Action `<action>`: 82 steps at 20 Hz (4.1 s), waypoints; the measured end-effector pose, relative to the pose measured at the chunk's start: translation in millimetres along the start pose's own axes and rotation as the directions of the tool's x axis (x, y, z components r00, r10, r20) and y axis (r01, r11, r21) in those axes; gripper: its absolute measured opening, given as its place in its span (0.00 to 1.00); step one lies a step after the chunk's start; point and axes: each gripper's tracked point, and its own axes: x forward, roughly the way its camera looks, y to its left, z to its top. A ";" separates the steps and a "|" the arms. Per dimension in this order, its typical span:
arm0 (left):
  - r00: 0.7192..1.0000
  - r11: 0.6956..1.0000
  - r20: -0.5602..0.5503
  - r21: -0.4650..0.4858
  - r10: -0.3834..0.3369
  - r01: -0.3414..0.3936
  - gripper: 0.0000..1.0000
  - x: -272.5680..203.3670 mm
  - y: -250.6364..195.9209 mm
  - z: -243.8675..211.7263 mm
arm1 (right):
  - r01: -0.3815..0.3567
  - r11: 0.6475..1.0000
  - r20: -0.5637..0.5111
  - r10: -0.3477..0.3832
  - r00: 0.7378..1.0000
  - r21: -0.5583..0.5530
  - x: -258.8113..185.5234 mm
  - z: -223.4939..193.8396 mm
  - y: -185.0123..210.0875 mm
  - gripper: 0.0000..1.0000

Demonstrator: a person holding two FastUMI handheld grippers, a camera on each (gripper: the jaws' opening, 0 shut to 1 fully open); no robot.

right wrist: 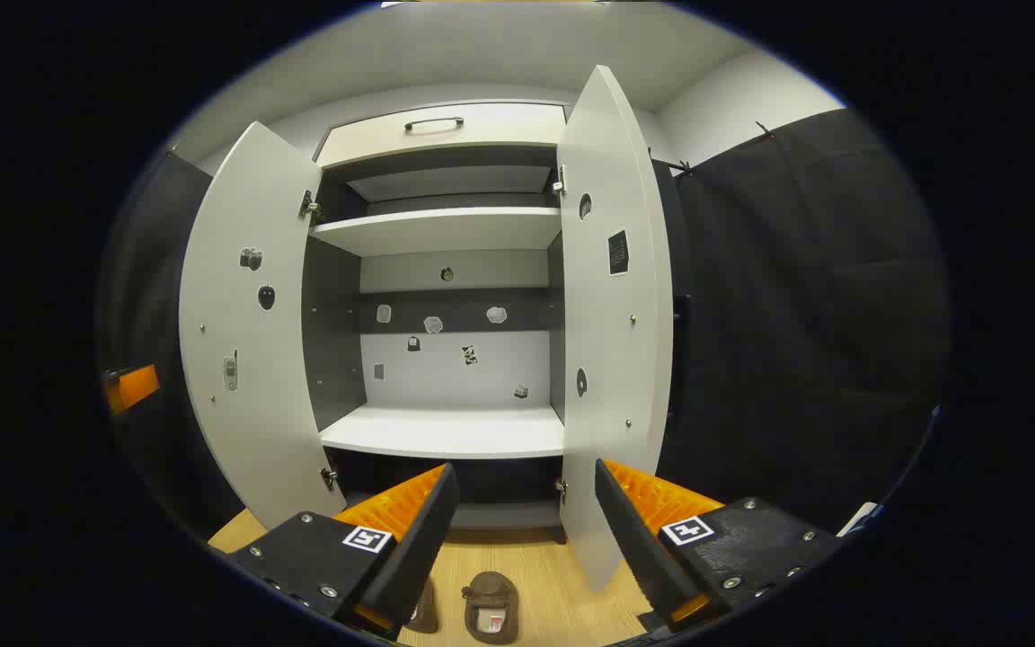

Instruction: Grab one shoe with the right hand and put it into the shoe cabinet, grab the other shoe with the left hand and put it into the shoe cabinet; then close the right door with the right hand and the left door with the left hand.

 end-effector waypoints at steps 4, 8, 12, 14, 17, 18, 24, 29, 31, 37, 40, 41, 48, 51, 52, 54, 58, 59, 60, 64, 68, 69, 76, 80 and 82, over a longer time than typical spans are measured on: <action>1.000 1.000 -0.005 -0.007 -0.010 0.010 0.94 -2.6 -2.2 -1.0 | 0.000 1.000 -0.006 0.000 1.000 -0.001 -3.6 -3.7 1.4 0.93; 1.000 1.000 0.023 -0.018 -0.007 0.008 0.96 -2.9 -1.6 9.6 | -0.007 1.000 -0.016 0.007 1.000 -0.007 -7.2 -6.7 4.5 0.93; 0.999 0.999 0.029 -0.030 -0.015 0.016 0.94 -2.7 -6.0 11.1 | -0.014 1.000 -0.017 0.014 1.000 -0.016 -7.6 -5.7 6.5 0.93; 0.999 0.999 0.028 -0.025 -0.020 0.021 0.96 -3.5 -7.2 10.7 | -0.018 1.000 -0.024 0.018 1.000 -0.017 -5.9 -8.2 7.1 0.93; 0.999 1.000 0.026 -0.019 -0.021 0.021 0.97 0.1 -10.5 9.4 | -0.020 1.000 -0.038 0.019 0.999 -0.016 -3.7 -16.4 7.2 0.93; 0.999 1.000 0.025 -0.017 -0.022 0.023 0.99 0.7 -11.9 9.3 | -0.020 1.000 -0.052 0.019 0.998 -0.015 -1.7 -22.7 7.0 0.93; 1.000 1.000 0.019 0.001 -0.020 0.020 0.94 0.9 -14.3 7.7 | -0.042 0.999 -0.191 0.044 0.981 0.011 9.9 -92.0 14.8 0.94; 1.000 1.000 0.012 0.000 -0.012 0.012 0.97 0.6 -12.3 4.8 | -0.071 0.997 -0.363 0.070 0.929 0.012 20.8 -184.0 26.2 0.94; 1.000 1.000 0.007 0.003 -0.013 0.013 0.97 0.5 -13.0 2.1 | -0.070 0.998 -0.430 0.063 0.901 0.000 29.1 -224.8 27.4 0.94; 1.000 1.000 -0.024 0.003 0.006 -0.006 0.97 -3.1 -9.8 -7.2 | -0.095 0.994 -0.575 0.044 0.817 -0.060 44.7 -331.0 26.7 0.88; 1.000 1.000 -0.028 0.012 0.014 -0.014 0.94 -5.6 -8.0 -6.9 | -0.084 0.996 -0.640 0.039 0.768 -0.040 47.9 -375.6 25.3 0.78; 0.999 1.000 -0.031 0.015 0.020 -0.020 0.94 -6.4 -6.1 -8.4 | -0.081 0.996 -0.661 0.036 0.749 -0.037 46.9 -389.7 24.9 0.74; 0.997 0.998 -0.065 0.029 0.051 -0.049 0.99 -7.6 4.9 -18.8 | -0.048 0.999 -0.754 0.014 0.656 -0.023 51.5 -457.9 19.6 0.50; 0.996 0.998 -0.067 0.028 0.053 -0.051 0.94 -7.0 5.6 -20.0 | -0.035 0.999 -0.755 0.011 0.655 -0.015 54.2 -461.5 21.8 0.25; 0.996 0.998 -0.069 0.026 0.051 -0.049 0.96 -6.7 3.9 -20.6 | -0.029 0.999 -0.754 0.000 0.656 -0.026 54.4 -458.8 19.4 0.20; 0.996 0.999 -0.072 0.027 0.047 -0.045 0.94 -4.8 3.5 -22.8 | -0.019 1.000 -0.757 0.006 0.654 -0.009 54.9 -450.6 19.2 0.06; 0.997 0.999 -0.069 0.025 0.035 -0.033 0.97 -2.6 -0.3 -24.3 | -0.021 1.000 -0.724 0.009 0.689 -0.007 63.2 -411.4 22.9 0.02; 0.997 0.999 -0.066 0.021 0.031 -0.029 0.94 -1.5 -0.3 -23.3 | -0.019 1.000 -0.711 0.018 0.703 0.006 66.0 -397.0 24.6 0.02; 0.998 1.000 -0.063 0.014 0.027 -0.026 0.96 -0.7 -0.8 -22.5 | -0.015 1.000 -0.695 0.027 0.719 0.023 71.3 -381.7 28.3 0.02; 0.998 1.000 -0.054 0.003 0.010 -0.010 0.96 4.3 -1.2 -19.1 | -0.035 0.997 -0.616 0.069 0.785 0.067 90.1 -309.9 41.7 0.02; 0.999 1.000 -0.039 0.018 0.009 -0.009 0.96 7.1 2.4 -14.2 | -0.064 0.993 -0.533 0.108 0.839 0.100 113.5 -233.2 64.6 0.02; 0.999 1.000 -0.035 0.020 0.013 -0.013 0.94 6.7 4.9 -13.0 | -0.074 0.992 -0.507 0.115 0.854 0.100 119.2 -214.4 70.3 0.02; 0.999 0.999 -0.037 0.027 0.020 -0.019 0.94 14.1 16.2 -15.0 | -0.113 0.987 -0.357 0.147 0.923 0.113 172.7 -71.0 104.1 0.02; 0.999 0.999 -0.039 0.024 0.031 -0.030 0.94 17.6 25.7 -15.6 | -0.097 0.990 -0.308 0.123 0.943 0.100 214.8 -18.1 104.1 0.01; 0.998 0.999 -0.044 0.024 0.041 -0.040 0.97 19.3 31.6 -17.6 | -0.078 0.992 -0.308 0.106 0.945 0.102 256.9 -5.0 109.2 0.01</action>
